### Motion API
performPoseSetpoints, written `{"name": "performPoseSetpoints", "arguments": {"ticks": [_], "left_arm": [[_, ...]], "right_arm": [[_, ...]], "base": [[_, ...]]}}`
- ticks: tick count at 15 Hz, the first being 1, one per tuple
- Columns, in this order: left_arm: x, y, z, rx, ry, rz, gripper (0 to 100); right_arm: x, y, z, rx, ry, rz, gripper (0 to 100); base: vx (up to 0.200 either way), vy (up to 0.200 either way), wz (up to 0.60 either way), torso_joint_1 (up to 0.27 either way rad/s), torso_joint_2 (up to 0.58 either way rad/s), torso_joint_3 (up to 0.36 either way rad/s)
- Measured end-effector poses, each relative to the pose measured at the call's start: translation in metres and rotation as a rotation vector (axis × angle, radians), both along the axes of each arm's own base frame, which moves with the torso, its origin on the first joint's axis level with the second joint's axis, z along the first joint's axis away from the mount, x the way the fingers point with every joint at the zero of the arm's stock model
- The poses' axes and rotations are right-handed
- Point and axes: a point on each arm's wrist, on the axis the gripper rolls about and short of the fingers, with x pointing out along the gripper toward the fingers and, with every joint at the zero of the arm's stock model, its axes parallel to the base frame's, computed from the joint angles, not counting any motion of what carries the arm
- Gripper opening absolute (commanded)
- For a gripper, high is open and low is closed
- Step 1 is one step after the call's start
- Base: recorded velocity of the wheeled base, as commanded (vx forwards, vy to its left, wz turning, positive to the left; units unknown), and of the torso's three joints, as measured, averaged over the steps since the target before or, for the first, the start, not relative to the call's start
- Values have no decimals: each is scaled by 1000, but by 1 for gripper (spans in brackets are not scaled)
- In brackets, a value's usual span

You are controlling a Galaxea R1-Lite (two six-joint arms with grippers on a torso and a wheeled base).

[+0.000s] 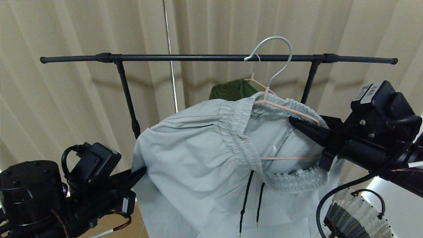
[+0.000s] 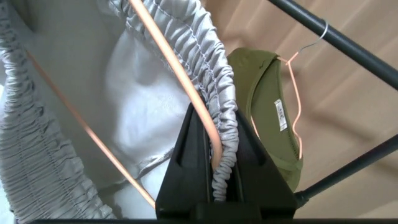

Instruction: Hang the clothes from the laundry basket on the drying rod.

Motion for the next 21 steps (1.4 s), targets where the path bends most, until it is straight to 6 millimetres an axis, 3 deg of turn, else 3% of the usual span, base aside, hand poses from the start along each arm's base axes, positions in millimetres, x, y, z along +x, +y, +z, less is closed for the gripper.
{"name": "performPoseSetpoints", "arguments": {"ticks": [6, 12, 13, 17, 21], "left_arm": [[5, 30, -9, 22, 35, 148, 0], [-5, 34, -14, 18, 17, 150, 0], [-9, 33, -14, 15, 15, 140, 100], [-23, 26, -6, -12, -33, 78, 100], [-37, 23, 12, -77, -157, 26, 100]], "right_arm": [[0, -16, 2, 5, -12, -65, 0], [1, -17, 3, 6, -14, -73, 0], [2, -17, 2, 4, -10, -75, 0], [5, -16, 0, -6, 5, -91, 0], [7, -21, -14, -85, 122, -245, 0]], "base": [[0, 0, 0, 0, 0, 0], [0, 0, 0, 0, 0, 0], [0, 0, 0, 0, 0, 0], [0, 0, 0, 0, 0, 0], [0, 0, 0, 0, 0, 0]]}}
